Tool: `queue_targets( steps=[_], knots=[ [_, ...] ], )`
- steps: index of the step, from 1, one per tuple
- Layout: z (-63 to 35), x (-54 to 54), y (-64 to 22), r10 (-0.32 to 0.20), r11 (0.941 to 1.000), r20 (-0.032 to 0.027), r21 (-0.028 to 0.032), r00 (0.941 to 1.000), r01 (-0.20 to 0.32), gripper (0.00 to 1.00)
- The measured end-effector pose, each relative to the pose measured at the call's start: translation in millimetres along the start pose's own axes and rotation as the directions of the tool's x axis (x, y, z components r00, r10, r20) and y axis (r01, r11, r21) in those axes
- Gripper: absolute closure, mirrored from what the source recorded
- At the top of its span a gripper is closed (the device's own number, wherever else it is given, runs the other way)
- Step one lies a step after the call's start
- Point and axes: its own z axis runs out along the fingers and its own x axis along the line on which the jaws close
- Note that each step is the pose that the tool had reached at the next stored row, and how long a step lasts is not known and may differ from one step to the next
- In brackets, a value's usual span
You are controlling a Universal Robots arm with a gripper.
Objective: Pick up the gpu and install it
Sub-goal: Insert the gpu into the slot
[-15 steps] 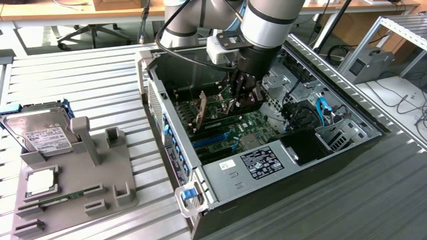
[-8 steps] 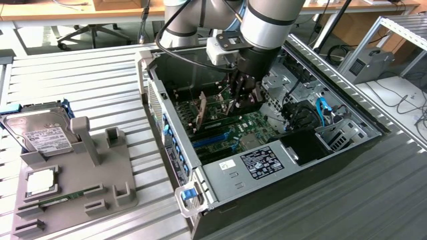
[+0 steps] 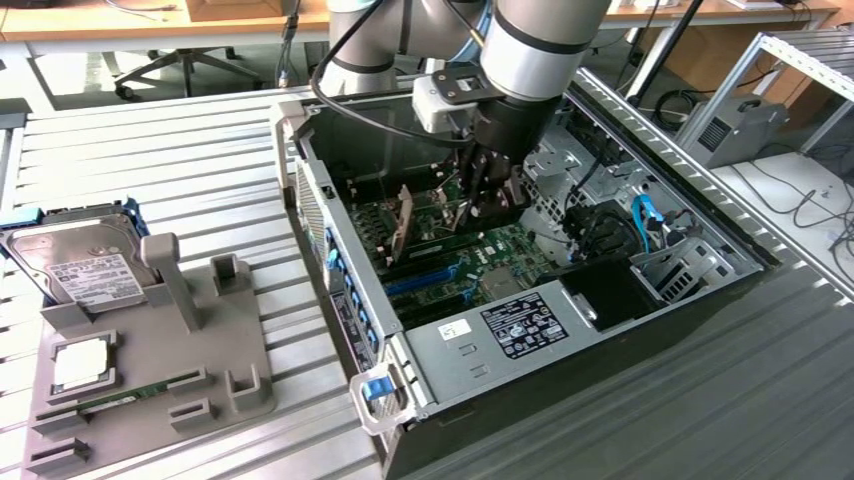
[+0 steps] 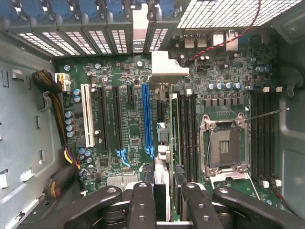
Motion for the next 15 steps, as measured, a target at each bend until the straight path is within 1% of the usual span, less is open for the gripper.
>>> queue_targets(
  steps=[11,15],
  knots=[
    [1.0,0.6,1.2,0.0,1.0,0.0003,0.0001,1.0,0.0,0.73],
    [0.9,1.5,3.2,0.0,1.0,0.0003,0.0003,1.0,0.0,0.73]
  ],
)
